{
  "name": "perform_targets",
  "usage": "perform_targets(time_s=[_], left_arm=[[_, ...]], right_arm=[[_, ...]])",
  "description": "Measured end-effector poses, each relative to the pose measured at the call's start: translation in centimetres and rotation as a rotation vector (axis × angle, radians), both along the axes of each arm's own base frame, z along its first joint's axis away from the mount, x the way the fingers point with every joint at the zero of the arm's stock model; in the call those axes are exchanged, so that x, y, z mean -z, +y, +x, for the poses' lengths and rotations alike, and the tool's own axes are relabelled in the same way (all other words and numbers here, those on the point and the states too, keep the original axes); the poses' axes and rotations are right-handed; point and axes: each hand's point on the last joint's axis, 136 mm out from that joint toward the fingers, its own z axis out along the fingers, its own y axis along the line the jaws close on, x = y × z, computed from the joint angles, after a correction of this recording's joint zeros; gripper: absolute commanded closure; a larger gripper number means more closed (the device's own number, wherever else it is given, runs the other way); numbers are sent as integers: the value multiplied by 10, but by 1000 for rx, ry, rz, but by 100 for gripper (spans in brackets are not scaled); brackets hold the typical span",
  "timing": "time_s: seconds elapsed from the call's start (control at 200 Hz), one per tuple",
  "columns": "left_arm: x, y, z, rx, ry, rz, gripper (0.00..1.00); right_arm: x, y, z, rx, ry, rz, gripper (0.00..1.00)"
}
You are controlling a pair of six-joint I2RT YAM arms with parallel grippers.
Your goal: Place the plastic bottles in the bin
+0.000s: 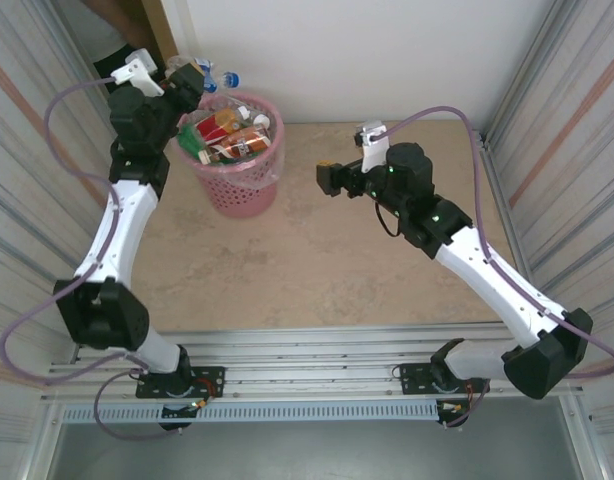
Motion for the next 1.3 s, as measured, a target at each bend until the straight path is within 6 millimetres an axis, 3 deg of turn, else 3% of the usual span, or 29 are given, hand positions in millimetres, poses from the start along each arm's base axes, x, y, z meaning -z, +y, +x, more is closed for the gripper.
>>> perform_targets(time_s=[0.19, 0.331, 0.516, 0.771, 1.167, 1.302], left_arm=[[30, 22, 54, -31, 62, -148, 100], [47, 29, 72, -34, 101, -222, 100], [55, 35, 72, -20, 116, -306, 100], [93, 66, 72, -60, 196, -374, 100], [108, 69, 67, 19, 240, -469, 96], [110, 69, 65, 59, 257, -487, 88]], right_arm=[[14, -24, -1, 73, 68, 24, 2], [19, -28, -1, 89, 98, 29, 2], [34, -34, 0, 111, 144, 25, 2], [38, -34, 0, 117, 165, 37, 2], [45, -32, 4, 123, 186, 40, 2], [46, -32, 4, 125, 191, 46, 2]])
